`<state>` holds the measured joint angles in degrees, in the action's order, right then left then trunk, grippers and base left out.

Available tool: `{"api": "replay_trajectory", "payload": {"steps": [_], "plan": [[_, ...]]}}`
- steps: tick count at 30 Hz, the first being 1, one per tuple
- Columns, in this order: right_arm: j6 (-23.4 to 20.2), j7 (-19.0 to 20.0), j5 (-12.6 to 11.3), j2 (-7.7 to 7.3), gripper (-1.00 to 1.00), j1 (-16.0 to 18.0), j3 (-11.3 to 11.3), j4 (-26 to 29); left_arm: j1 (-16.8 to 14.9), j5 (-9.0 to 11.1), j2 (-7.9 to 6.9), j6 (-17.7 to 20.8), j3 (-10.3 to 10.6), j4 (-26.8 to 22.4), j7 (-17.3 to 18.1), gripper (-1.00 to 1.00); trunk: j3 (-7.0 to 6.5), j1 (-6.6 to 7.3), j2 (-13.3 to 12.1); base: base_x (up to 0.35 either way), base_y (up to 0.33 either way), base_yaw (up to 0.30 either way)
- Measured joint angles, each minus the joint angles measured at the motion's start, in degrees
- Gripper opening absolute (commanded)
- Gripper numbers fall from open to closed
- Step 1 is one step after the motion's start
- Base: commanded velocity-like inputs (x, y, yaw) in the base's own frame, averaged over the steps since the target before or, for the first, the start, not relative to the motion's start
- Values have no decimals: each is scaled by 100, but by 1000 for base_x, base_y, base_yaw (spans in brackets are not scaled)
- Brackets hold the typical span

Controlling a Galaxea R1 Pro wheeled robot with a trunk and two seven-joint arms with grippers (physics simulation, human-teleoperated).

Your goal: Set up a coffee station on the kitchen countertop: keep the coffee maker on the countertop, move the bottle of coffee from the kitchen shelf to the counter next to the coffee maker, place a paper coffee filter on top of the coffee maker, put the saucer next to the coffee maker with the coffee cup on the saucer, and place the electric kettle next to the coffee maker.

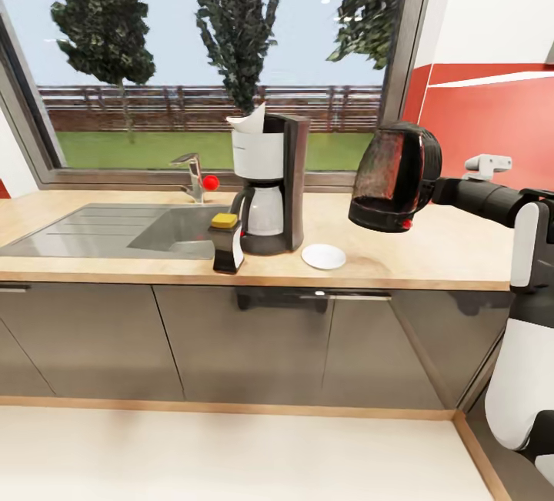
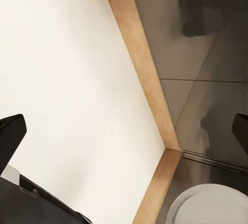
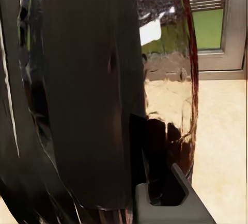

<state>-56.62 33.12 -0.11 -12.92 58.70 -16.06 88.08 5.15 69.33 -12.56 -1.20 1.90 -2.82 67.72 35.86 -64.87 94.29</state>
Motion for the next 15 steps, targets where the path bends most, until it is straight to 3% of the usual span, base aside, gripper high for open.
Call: {"api": "replay_trajectory", "payload": {"steps": [15], "plan": [[11, 3, 2, 0, -100, -37, 3, 1, 0, 0, 0, 0, 0, 0, 0, 100, 0, 1, 0, 104, -3, 0]]}}
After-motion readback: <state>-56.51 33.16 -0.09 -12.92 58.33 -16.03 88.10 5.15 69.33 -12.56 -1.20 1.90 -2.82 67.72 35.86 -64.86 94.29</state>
